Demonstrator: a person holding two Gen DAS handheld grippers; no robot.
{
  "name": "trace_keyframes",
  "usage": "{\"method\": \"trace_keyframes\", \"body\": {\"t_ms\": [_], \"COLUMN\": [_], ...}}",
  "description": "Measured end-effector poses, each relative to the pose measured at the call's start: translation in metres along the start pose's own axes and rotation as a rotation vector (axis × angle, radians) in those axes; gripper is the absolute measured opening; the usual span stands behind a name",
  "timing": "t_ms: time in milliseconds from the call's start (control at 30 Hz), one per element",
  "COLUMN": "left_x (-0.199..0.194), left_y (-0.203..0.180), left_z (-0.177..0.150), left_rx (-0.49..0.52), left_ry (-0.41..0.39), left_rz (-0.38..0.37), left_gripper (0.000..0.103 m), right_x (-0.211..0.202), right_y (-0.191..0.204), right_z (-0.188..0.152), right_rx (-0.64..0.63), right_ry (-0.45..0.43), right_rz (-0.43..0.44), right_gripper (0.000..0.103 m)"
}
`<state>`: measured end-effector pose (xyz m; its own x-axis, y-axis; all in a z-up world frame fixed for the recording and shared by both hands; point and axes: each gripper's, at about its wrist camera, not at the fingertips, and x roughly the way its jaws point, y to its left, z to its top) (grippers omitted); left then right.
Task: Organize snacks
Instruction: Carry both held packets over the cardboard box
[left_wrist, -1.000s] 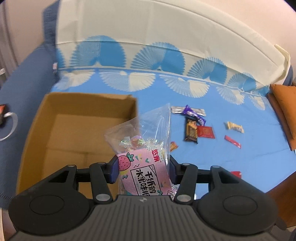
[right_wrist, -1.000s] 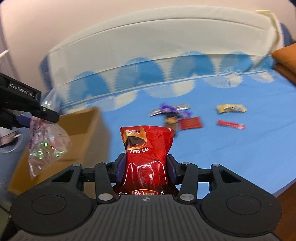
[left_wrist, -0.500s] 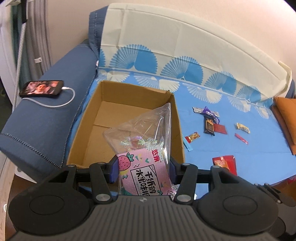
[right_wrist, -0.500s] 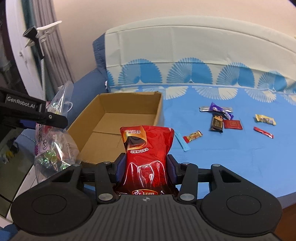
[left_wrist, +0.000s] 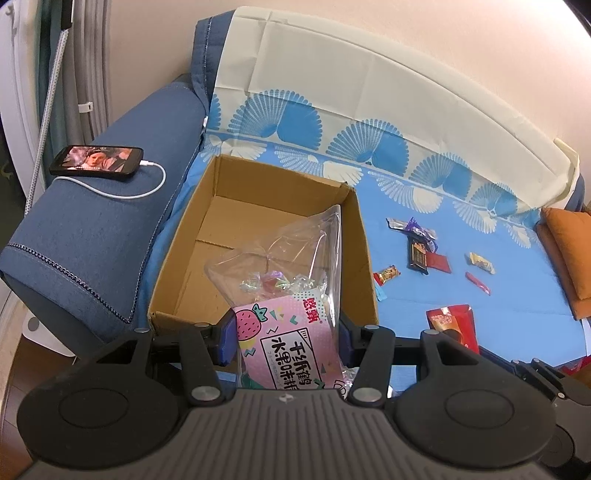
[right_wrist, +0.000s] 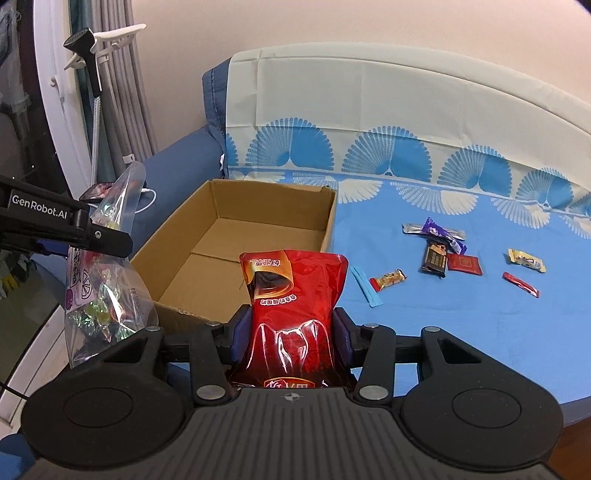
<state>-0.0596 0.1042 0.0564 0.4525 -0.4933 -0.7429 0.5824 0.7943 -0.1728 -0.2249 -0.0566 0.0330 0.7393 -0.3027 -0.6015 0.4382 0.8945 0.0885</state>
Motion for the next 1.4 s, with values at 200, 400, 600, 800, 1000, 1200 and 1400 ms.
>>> {"method": "trace_keyframes", "body": {"t_ms": [200, 400, 600, 800, 1000, 1200, 1400], "left_x": [0.008, 0.016, 0.025, 0.038, 0.054, 0.075, 0.104], "left_y": [0.004, 0.011, 0.016, 0.020, 0.023, 0.028, 0.031], "left_z": [0.002, 0.007, 0.016, 0.028, 0.043, 0.060, 0.073], "left_rx": [-0.014, -0.029, -0.042, -0.045, -0.047, -0.041, -0.032], "left_ry": [0.009, 0.015, 0.010, 0.012, 0.009, 0.007, 0.026], "left_rz": [-0.004, -0.002, 0.007, 0.010, 0.025, 0.050, 0.070], "left_gripper": [0.057, 0.057, 0.057, 0.057, 0.057, 0.058, 0.058], "right_x": [0.007, 0.015, 0.024, 0.037, 0.056, 0.082, 0.112], "right_y": [0.003, 0.006, 0.008, 0.010, 0.017, 0.022, 0.025], "right_z": [0.002, 0.005, 0.012, 0.023, 0.038, 0.054, 0.064], "right_rx": [-0.015, -0.022, -0.029, -0.026, -0.035, -0.039, -0.034], "right_ry": [0.022, 0.034, 0.035, 0.039, 0.042, 0.048, 0.061], "right_rz": [-0.005, -0.013, -0.021, -0.009, 0.019, 0.040, 0.051], "right_gripper": [0.049, 0.049, 0.049, 0.049, 0.049, 0.049, 0.049]}}
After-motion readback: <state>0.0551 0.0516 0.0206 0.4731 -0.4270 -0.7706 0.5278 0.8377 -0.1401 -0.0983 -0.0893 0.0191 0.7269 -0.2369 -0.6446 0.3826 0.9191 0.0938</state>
